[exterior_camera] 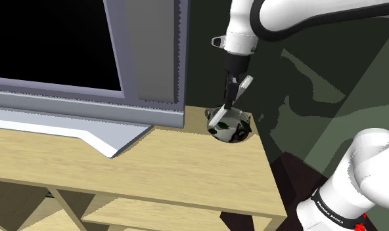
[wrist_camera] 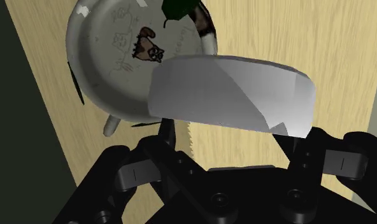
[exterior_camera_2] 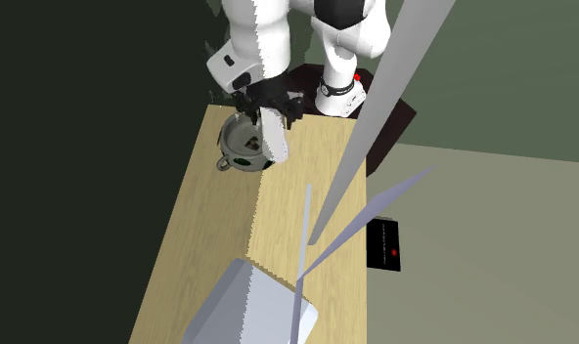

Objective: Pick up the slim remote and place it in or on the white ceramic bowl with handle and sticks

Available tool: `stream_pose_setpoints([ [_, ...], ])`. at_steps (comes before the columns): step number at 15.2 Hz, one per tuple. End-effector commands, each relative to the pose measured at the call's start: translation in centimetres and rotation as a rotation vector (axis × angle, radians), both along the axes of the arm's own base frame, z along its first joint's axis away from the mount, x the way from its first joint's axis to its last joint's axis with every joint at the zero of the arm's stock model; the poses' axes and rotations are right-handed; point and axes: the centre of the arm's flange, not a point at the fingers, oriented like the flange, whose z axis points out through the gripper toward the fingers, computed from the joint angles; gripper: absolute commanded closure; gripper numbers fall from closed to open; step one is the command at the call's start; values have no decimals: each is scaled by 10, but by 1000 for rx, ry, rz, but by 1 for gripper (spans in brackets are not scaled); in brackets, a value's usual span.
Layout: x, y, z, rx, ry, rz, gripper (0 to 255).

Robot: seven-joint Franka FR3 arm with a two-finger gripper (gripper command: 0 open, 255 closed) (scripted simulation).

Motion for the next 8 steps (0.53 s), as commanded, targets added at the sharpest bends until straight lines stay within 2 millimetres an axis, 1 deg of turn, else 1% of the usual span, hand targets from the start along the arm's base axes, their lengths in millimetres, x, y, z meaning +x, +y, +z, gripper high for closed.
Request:
stream_pose_setpoints([
  [1,12,-23,1,0,0,1,255],
  [4,30,-58,2,0,0,1,255],
  [5,38,-75,3,0,0,1,255],
  [8,38,-75,-13,0,0,1,255],
])
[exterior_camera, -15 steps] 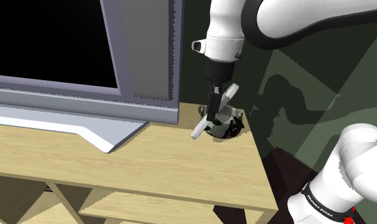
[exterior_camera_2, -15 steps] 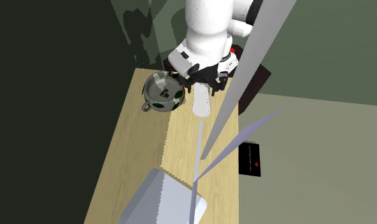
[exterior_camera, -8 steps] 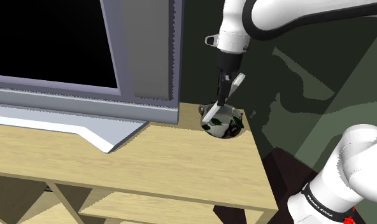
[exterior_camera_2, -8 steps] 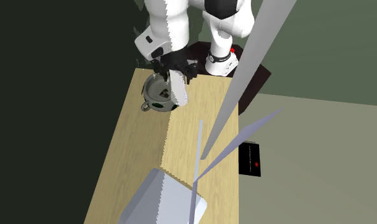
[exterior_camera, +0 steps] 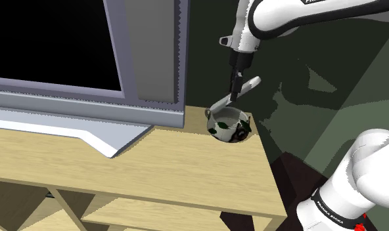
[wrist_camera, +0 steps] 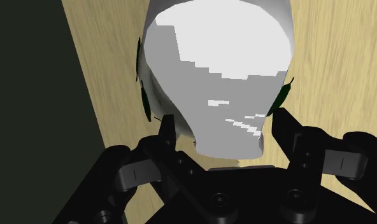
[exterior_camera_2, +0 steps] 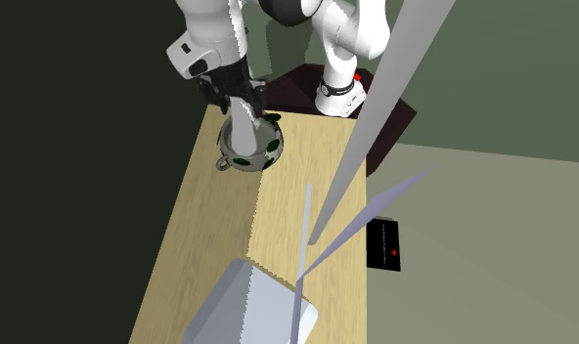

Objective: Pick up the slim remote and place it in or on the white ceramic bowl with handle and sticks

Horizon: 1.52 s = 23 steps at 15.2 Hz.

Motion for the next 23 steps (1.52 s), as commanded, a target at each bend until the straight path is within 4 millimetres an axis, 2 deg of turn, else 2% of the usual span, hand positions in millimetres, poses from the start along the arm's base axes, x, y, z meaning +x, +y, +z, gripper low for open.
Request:
stream_pose_setpoints([
  [1,1,-2,-10,0,-1,1,255],
  [11,1,-2,-63,0,-1,1,255],
  [19,1,-2,-64,0,-1,1,255],
  [20,1,-2,-64,0,-1,1,0],
  [23,1,-2,-64,0,-1,1,0],
])
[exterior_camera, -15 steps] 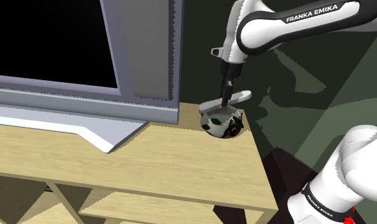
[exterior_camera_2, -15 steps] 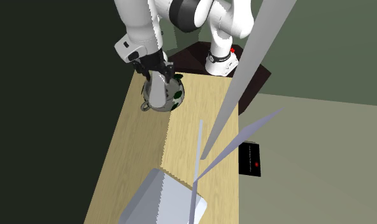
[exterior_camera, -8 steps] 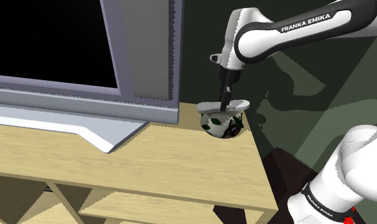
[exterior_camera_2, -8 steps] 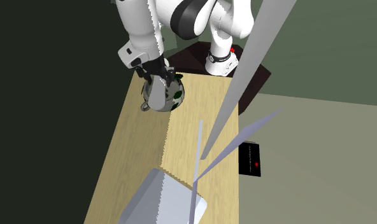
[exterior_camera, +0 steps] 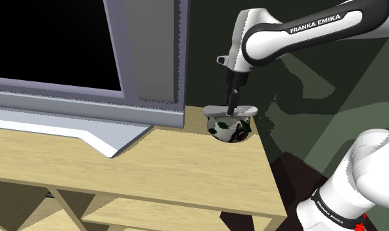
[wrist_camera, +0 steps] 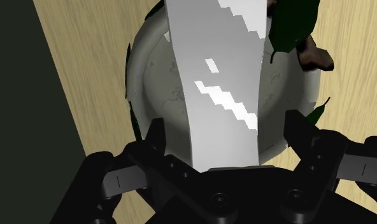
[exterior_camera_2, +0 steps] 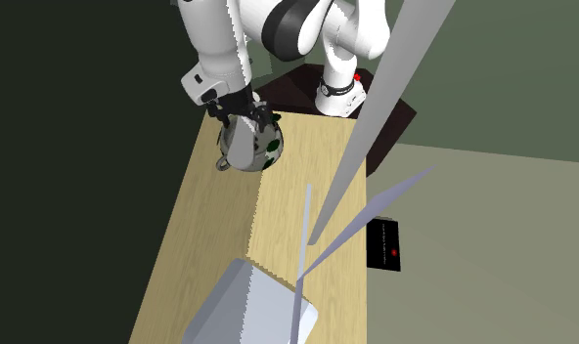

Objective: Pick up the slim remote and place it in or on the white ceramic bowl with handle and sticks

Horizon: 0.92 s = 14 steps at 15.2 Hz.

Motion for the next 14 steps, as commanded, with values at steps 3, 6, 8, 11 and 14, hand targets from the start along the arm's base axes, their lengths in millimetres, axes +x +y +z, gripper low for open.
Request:
stream_pose_setpoints([
  [3,0,0,13,0,0,0,0],
  [6,0,-1,50,0,0,0,0],
  [8,0,-1,50,0,0,0,0],
  [11,0,-1,50,0,0,0,0],
  [14,0,-1,50,0,0,0,0],
])
